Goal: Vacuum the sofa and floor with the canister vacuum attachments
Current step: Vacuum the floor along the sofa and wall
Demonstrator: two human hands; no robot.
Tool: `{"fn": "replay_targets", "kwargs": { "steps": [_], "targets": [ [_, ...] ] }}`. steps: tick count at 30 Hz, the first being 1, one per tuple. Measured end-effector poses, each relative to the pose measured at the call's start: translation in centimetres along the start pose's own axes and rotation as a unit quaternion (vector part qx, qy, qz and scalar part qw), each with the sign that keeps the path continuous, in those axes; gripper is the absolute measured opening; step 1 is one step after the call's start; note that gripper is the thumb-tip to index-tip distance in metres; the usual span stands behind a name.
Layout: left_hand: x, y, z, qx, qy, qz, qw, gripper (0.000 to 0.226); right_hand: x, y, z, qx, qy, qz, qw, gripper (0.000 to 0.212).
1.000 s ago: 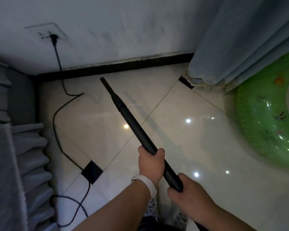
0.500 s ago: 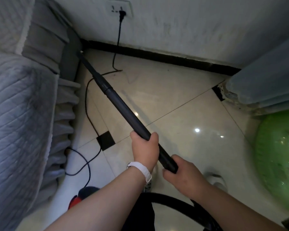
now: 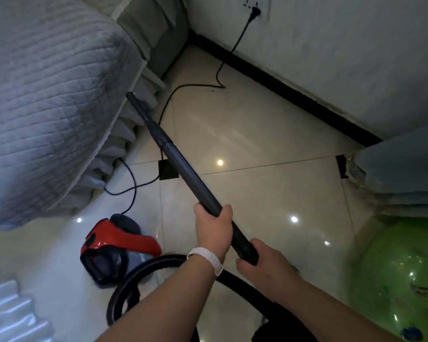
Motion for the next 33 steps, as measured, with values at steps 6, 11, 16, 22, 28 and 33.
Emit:
{"fn": "replay_targets", "kwargs": {
  "steps": [6, 11, 16, 22, 28, 33],
  "targets": [
    [4.5, -2.3, 4.5, -0.016, -0.028, -0.012, 0.999, 0.02, 1.6, 5.9, 0.4, -0.001, -0.015, 0.011, 1.0, 0.022],
    [10.7, -3.5, 9.6, -0.027, -0.057, 0.0, 0.998, 0.019, 5.3, 12.3, 0.1, -0.055, -0.023, 0.002, 0.998, 0.028],
    [16.2, -2.2, 15.2, -0.04, -0.064, 0.016, 0.997, 0.025, 10.9, 17.5, -1.8, -0.12, -0.047, 0.004, 0.992, 0.027],
    [22.2, 1.9, 19.7, -0.075, -0.059, 0.014, 0.995, 0.028, 18.7, 21.0, -4.4, -0.138, -0.073, 0.009, 0.988, 0.023],
    [27.0, 5.9, 21.2, -0.11, -0.03, -0.002, 0.994, 0.034, 25.1, 22.6, -4.7, -0.107, -0.082, 0.053, 0.989, 0.016],
    [29.9, 9.1, 22.7, -0.105, -0.003, 0.001, 0.994, 0.037, 29.0, 23.7, -6.0, -0.127, -0.092, 0.06, 0.986, 0.017]
  ]
}}
Point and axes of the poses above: each hand's wrist, its own x-axis towards the middle knuckle, its own y-axis out of the palm, z = x × y, the point moved 9 cm from there along x, towards the middle knuckle, and after that the axes turned 13 degrees about -z, right-handed, at the moved point
